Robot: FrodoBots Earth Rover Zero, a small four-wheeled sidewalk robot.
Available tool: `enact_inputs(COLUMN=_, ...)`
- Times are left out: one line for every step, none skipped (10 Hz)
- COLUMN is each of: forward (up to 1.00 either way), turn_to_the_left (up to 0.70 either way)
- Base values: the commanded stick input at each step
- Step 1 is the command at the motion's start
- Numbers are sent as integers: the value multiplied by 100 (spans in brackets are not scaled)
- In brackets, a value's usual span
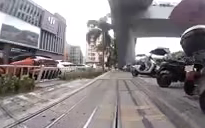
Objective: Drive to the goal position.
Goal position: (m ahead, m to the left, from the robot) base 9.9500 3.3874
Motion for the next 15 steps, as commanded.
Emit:
enact_inputs(forward=70, turn_to_the_left=0)
enact_inputs(forward=70, turn_to_the_left=0)
enact_inputs(forward=70, turn_to_the_left=0)
enact_inputs(forward=70, turn_to_the_left=0)
enact_inputs(forward=70, turn_to_the_left=0)
enact_inputs(forward=70, turn_to_the_left=0)
enact_inputs(forward=70, turn_to_the_left=0)
enact_inputs(forward=70, turn_to_the_left=0)
enact_inputs(forward=70, turn_to_the_left=0)
enact_inputs(forward=70, turn_to_the_left=0)
enact_inputs(forward=70, turn_to_the_left=0)
enact_inputs(forward=70, turn_to_the_left=0)
enact_inputs(forward=70, turn_to_the_left=0)
enact_inputs(forward=70, turn_to_the_left=0)
enact_inputs(forward=70, turn_to_the_left=0)
